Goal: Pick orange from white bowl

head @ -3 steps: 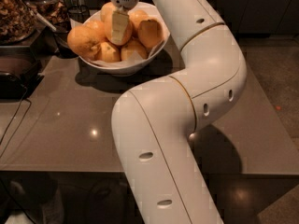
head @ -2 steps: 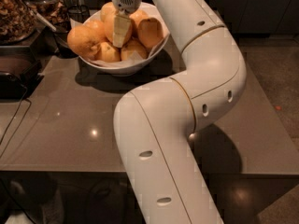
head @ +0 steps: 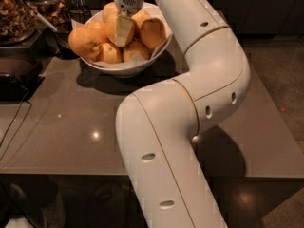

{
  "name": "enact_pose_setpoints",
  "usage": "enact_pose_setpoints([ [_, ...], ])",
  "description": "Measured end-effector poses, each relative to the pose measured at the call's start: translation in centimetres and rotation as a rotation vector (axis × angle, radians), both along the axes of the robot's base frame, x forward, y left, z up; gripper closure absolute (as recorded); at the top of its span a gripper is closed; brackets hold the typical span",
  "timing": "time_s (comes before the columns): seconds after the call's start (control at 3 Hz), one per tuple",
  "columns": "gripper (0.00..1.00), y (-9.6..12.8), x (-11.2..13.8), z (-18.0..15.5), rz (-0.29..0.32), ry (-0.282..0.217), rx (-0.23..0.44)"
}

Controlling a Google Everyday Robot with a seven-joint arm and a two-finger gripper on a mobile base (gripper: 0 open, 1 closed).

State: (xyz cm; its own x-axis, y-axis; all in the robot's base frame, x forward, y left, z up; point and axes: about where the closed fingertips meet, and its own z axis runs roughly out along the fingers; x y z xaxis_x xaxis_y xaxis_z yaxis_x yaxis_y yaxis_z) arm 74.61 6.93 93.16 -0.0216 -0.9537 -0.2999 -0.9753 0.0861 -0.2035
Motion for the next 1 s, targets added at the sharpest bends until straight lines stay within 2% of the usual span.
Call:
enact_pose_setpoints([
  [0.33, 0.97, 0.0, 0.0, 0.0, 0.000, 0.000, 0.000],
  [1.0, 1.00, 0.2, 0.7, 2.7, 0.015, -0.074, 0.134],
])
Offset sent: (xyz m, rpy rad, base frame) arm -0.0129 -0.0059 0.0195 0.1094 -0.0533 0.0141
